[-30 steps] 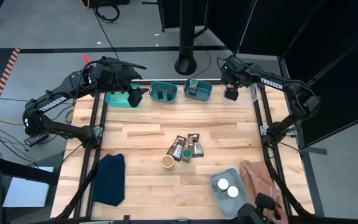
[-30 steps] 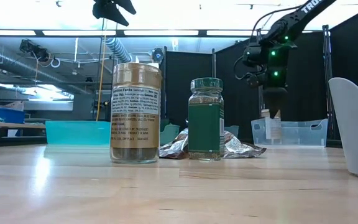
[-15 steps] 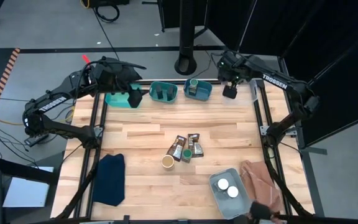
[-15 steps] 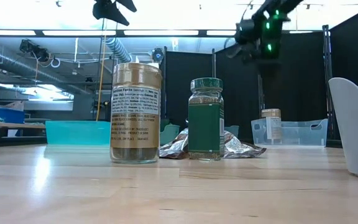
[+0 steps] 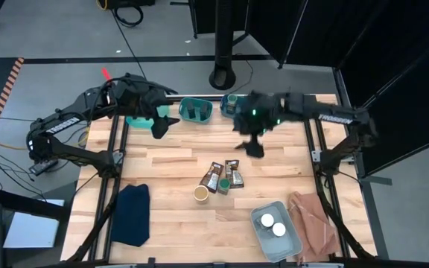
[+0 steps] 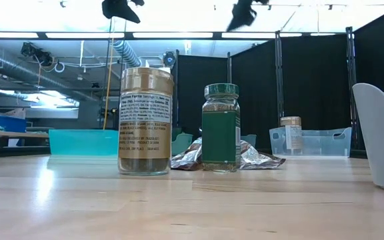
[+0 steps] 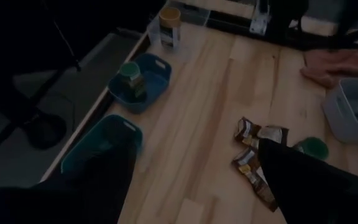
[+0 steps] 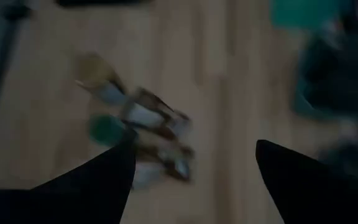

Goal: Sort spices by type
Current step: Put the brown seasoning bottle into the transparent bin

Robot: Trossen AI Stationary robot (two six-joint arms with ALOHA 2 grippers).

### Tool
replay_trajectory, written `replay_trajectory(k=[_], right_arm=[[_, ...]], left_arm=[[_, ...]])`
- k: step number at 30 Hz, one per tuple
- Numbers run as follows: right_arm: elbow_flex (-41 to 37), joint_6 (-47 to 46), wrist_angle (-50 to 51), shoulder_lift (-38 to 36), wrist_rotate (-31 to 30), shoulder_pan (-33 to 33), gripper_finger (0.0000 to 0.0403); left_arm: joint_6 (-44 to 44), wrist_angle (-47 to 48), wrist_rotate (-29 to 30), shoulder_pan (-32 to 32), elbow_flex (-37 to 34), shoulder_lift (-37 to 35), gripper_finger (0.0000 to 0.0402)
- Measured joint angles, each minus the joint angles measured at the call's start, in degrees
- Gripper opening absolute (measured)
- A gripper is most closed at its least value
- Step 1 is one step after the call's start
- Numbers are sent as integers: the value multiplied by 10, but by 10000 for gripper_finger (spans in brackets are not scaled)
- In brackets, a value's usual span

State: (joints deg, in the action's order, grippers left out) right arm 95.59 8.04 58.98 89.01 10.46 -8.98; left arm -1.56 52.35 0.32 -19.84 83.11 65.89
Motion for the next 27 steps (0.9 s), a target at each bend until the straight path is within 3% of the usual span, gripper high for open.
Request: replay_trajectory(k=[6, 11, 18, 27], right_arm=[[-14, -53, -106, 32, -37, 84, 335], [-15, -127, -142, 58, -52, 117, 335], [-15, -160, -255, 98, -79, 162, 331], [-2, -205, -311, 191, -79, 203, 325]], left_arm=[[9, 55, -46, 3, 0, 0, 342], [19, 87, -98, 55, 0, 0, 342], [40, 127, -60, 145, -19, -6, 342], [33, 109, -55, 184, -107, -46, 342]])
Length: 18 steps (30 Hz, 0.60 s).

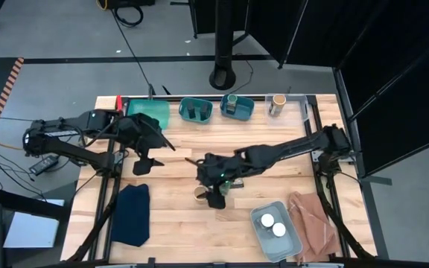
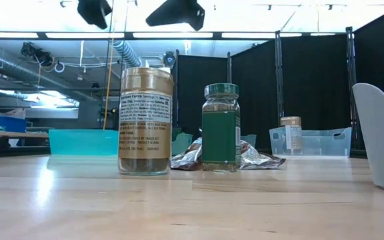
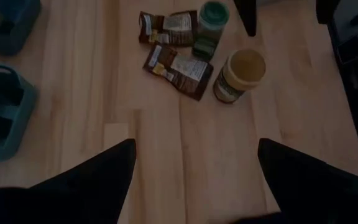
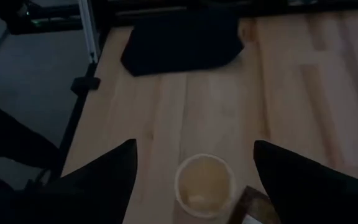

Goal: Sort spices by type
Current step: Put the brown seasoning bottle into the transparent bin

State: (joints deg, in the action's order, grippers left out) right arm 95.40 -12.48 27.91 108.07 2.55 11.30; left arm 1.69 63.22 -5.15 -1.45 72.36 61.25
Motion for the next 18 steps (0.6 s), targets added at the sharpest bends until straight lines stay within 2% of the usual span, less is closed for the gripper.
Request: replay_trajectory(k=[7, 14, 18], right_arm=[[21, 39, 13, 41, -7, 5, 325], [21, 98, 45, 64, 15, 7, 325], [22, 125, 43, 70, 13, 10, 322]], left_arm=[[-21, -19, 9, 1, -29, -15, 342], [-59, -69, 13, 1, -32, -19, 342], [-63, -79, 34, 1, -32, -19, 342]])
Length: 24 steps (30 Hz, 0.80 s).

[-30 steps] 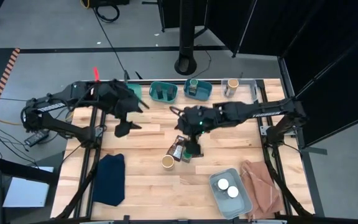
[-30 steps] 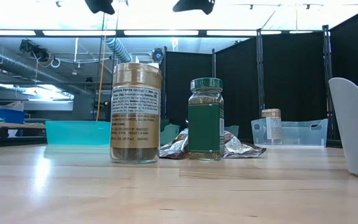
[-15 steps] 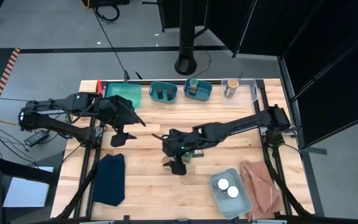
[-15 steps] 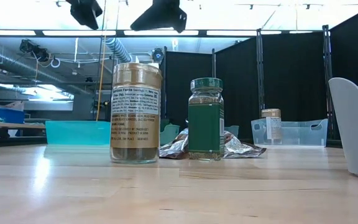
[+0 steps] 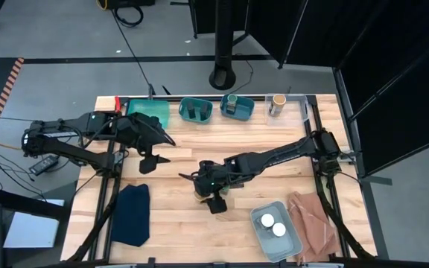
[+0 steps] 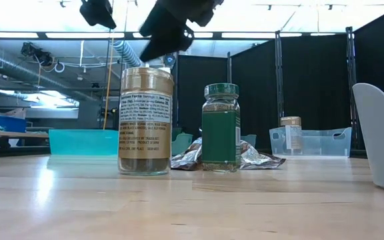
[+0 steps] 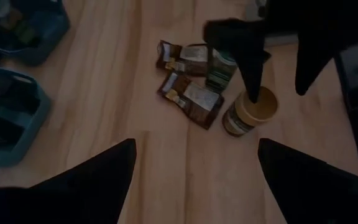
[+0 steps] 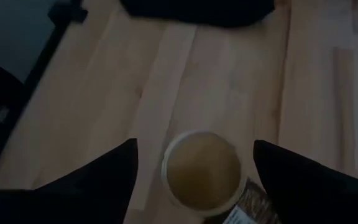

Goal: Sort spices by type
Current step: Put the brown seasoning bottle into the transparent bin

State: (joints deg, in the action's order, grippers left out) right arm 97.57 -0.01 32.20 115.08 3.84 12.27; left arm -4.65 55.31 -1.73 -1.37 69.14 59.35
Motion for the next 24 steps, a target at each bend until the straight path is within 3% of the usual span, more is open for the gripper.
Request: replay_trajectory(k=[11, 24], right_arm=[[-1, 62, 2, 3, -21, 0, 327], [-1, 60, -7, 10, -30, 5, 347]], left_arm=[[-14, -3, 12, 0, 0, 0, 342], [-14, -2, 13, 0, 0, 0, 342]])
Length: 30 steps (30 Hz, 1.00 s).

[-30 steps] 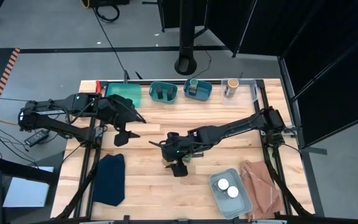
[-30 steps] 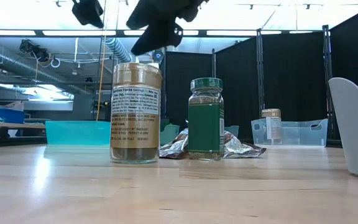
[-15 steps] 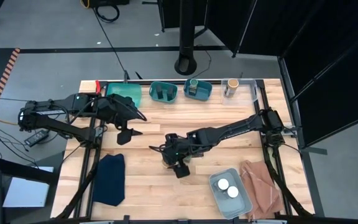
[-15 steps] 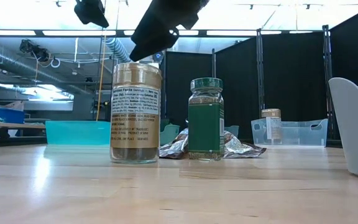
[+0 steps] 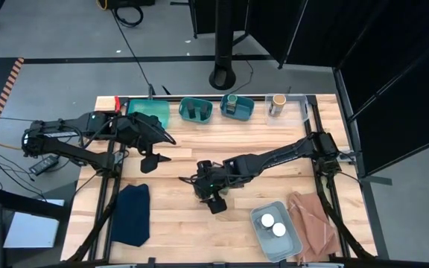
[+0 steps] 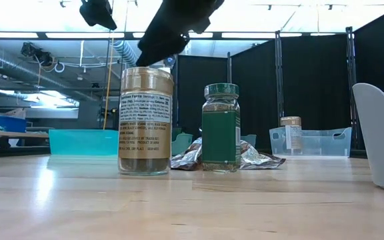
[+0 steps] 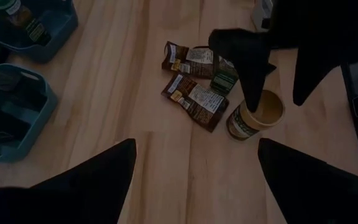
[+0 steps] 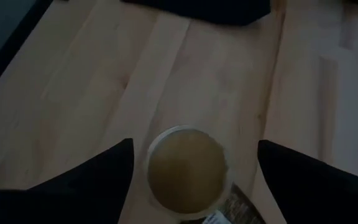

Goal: Sort spices by type
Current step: Put the brown seasoning bottle into the transparent bin

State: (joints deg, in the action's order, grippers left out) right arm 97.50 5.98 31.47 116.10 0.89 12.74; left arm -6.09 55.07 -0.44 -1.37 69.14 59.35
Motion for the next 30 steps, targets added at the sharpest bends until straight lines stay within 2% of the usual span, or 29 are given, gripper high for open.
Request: replay_trajectory(k=[6, 13, 30], right_arm=[[0, -15, -11, 29, 0, 3, 347], [0, -17, -5, 29, -19, 1, 344], [0, -44, -15, 58, 1, 0, 323]], left_arm=[[-1, 1, 0, 0, 0, 0, 342], [-2, 0, 0, 0, 0, 0, 342], [-2, 1, 9, 0, 0, 0, 342]])
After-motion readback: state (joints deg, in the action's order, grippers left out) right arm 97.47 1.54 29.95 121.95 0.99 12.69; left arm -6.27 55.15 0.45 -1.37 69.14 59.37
